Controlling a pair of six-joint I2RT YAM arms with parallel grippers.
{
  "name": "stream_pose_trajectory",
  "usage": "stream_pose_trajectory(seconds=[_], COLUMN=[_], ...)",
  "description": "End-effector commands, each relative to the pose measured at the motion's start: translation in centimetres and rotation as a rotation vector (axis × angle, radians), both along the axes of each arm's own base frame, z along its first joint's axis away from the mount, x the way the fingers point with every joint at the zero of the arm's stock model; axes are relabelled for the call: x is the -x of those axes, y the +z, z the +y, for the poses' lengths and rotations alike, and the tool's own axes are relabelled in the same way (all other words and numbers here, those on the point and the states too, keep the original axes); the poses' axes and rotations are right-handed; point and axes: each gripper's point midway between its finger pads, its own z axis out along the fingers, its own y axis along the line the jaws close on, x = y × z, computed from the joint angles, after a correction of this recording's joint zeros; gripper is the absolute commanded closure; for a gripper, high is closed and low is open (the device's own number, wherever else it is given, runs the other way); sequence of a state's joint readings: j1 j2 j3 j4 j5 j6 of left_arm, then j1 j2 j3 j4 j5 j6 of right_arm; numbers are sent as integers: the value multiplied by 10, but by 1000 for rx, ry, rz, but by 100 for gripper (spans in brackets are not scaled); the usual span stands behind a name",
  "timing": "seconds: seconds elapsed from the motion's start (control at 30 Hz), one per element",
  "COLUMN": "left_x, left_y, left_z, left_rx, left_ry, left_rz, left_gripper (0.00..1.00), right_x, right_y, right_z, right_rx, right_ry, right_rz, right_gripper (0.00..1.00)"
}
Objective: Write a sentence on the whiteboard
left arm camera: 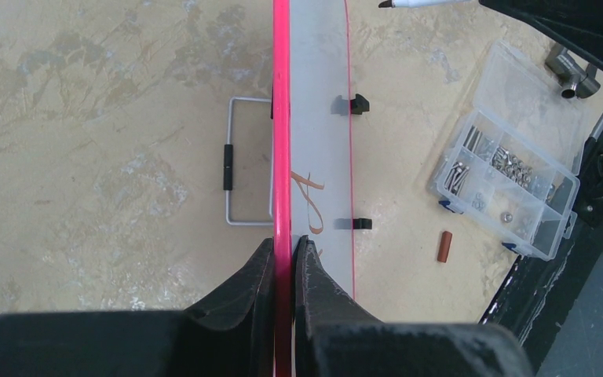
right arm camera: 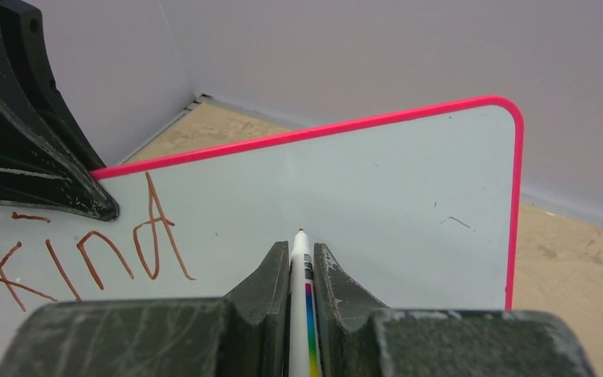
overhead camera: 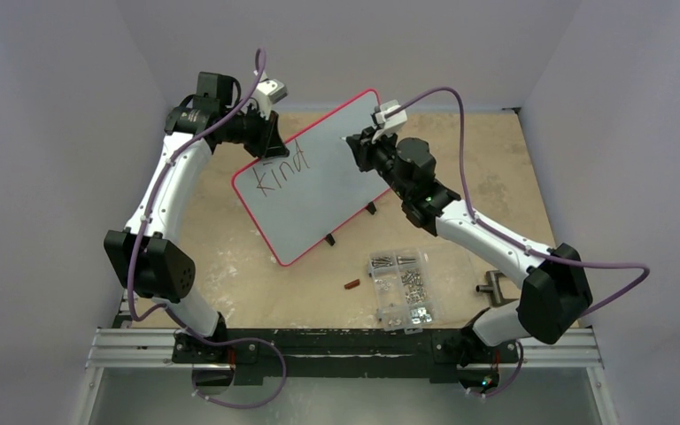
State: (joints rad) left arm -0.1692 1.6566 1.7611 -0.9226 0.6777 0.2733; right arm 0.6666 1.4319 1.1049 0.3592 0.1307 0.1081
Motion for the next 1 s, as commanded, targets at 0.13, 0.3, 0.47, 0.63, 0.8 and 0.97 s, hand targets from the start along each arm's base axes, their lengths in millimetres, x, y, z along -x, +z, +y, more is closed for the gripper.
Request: stream_pose_trajectory(seconds=[0.13,0.3,0.47,0.63,0.8,0.97], left_x=[4,4,3,2,2,2], left_y=[-12,-11,-11,-12,-12,-13], left_z=[13,13,13,13,14,13], left_rx=[-117,-114,-113,-114,-116,-114], left_ry=[-5,-1,3,4,4,3], left_rz=[-38,-41,-39,-38,-40,-35], left_gripper=[100,100,100,100,100,100], right_x=[3,4,7,13,18,15], right_y=[24,16,13,15,17,22], right_z=[1,5,11,19,25,30], right_rx=[-91,-93,-98,-111,-117,-130], right_ry=[32,54,88,144,188,202], right_rz=[-44,-28,-31,-51,-66,-72], right_gripper=[100,100,100,100,100,100])
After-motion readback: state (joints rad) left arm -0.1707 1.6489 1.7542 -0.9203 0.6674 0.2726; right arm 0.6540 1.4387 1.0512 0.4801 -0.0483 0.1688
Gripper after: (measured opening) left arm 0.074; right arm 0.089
